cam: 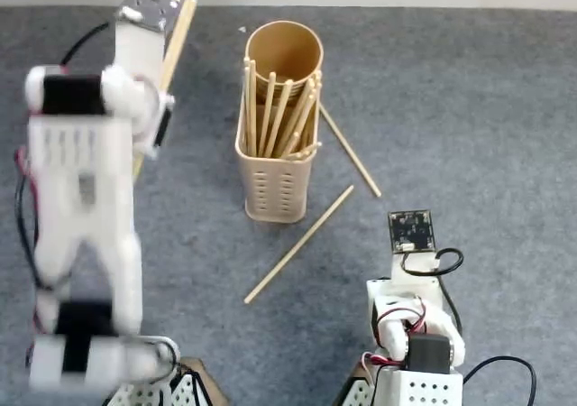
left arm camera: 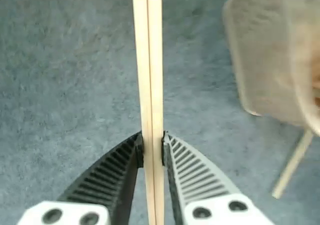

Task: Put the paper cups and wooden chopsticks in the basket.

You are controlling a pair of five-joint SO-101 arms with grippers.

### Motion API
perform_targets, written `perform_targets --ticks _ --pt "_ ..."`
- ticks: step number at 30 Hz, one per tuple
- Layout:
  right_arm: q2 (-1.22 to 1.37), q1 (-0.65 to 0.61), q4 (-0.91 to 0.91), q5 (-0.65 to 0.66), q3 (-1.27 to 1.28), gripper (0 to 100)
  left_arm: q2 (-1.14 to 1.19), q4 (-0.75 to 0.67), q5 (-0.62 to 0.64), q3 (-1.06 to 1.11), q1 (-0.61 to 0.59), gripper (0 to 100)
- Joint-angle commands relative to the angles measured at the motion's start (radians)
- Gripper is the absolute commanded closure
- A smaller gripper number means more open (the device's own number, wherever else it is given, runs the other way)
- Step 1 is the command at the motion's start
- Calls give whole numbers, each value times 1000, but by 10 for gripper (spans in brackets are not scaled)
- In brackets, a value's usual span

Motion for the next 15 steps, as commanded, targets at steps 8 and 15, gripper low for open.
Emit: perform_targets --ticks 8,15 --pt "-13 7 7 2 153 992 -456 -480 97 420 176 996" --pt "-13 7 7 2 153 992 -404 -882 135 412 346 996"
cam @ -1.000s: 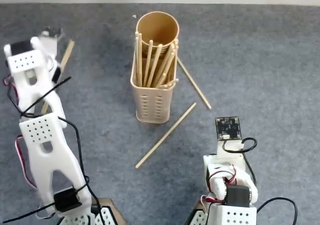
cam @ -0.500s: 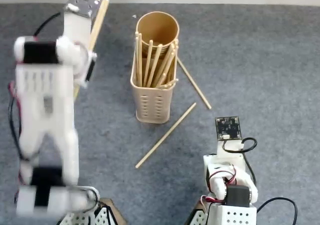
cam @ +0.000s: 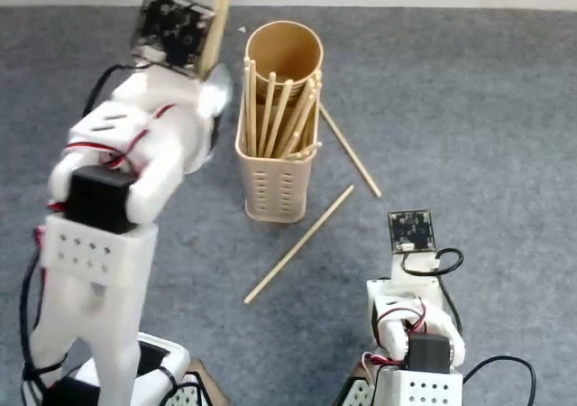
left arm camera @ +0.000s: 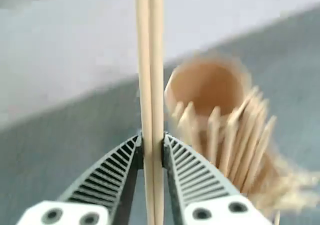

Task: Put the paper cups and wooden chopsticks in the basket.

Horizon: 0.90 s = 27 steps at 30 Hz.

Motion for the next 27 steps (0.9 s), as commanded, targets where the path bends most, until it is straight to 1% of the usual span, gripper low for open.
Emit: perform_targets --ticks 1,5,7,12,15,19,23,27 --pt "-13 7 7 2 153 992 5 -193 12 -4 97 996" --pt "-13 7 7 2 153 992 8 -215 12 24 163 996" --pt "-13 7 7 2 153 992 8 -222 11 85 162 996" --pt "-13 7 7 2 153 992 8 -344 9 262 162 993" --pt "-13 7 7 2 153 992 8 -388 8 351 160 989" --pt "-13 7 7 2 153 992 5 -448 11 446 114 932" --pt "-13 7 7 2 153 992 -1 -456 18 504 65 919" --pt "-13 7 7 2 153 992 -1 -456 132 510 15 919"
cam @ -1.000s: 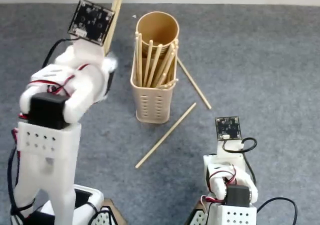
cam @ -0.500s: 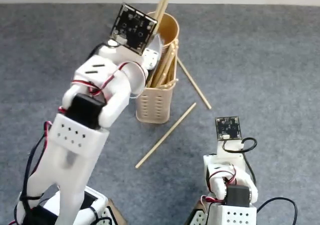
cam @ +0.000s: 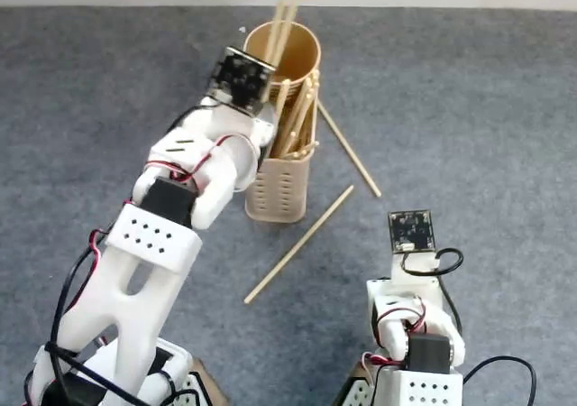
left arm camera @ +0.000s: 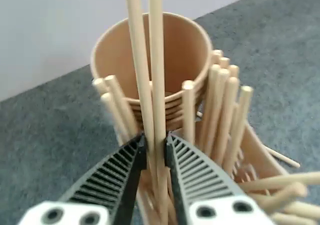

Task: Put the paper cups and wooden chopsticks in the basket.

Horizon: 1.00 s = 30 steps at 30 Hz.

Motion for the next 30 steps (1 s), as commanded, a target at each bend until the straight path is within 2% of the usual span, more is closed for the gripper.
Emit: perform_targets --ticks 1,7,9,12,17,21,25,30 --pt "-13 7 7 2 153 992 -12 -20 81 -4 -47 919" --pt "-13 7 7 2 153 992 -12 -15 95 -10 -45 918" --pt "-13 7 7 2 153 992 -24 -15 94 -10 -41 888" --pt "-13 7 7 2 153 992 -74 -14 94 -10 -41 828" --pt "-13 7 7 2 153 992 -206 31 92 -13 -41 826" --pt "-13 7 7 2 153 992 -332 126 92 -15 -79 827" --pt "-13 7 7 2 153 992 -387 259 95 -15 -214 857" --pt "-13 7 7 2 153 992 -335 494 94 -28 -366 863"
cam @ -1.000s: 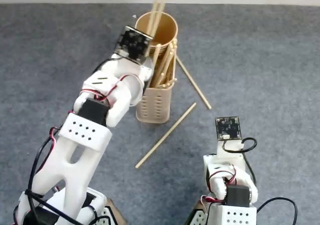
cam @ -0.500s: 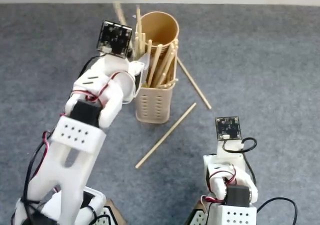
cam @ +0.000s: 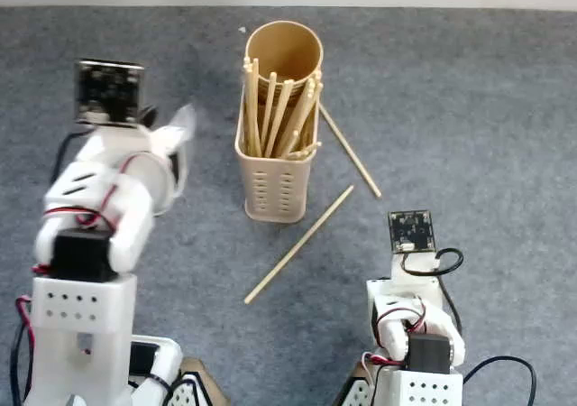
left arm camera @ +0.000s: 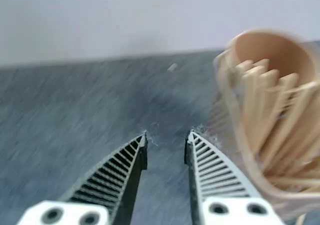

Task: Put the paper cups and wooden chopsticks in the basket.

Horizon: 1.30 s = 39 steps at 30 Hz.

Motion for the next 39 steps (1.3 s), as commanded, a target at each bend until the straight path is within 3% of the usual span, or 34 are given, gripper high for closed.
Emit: perform_targets --ticks 1,7,16,20,27,32,34,37,38,39 --pt "-13 7 7 2 153 992 30 150 9 -25 -73 863" --pt "-13 7 7 2 153 992 114 273 11 27 -99 863" --pt "-13 7 7 2 153 992 148 -9 25 297 -67 863" --pt "-13 -25 7 8 153 992 148 -15 87 325 -68 863" --pt "-13 -213 -1 2 153 992 148 -12 87 325 -67 863" --pt "-13 -228 -8 11 153 992 151 -17 89 340 -67 863" --pt "-13 -225 -41 84 151 991 150 -41 89 360 -67 863" --pt "-15 -174 -139 396 124 991 148 -91 89 394 -67 863" --pt "-13 -150 -168 451 94 991 148 -98 89 398 -67 864" --pt "-13 -128 -193 416 50 983 148 -101 89 401 -67 864"
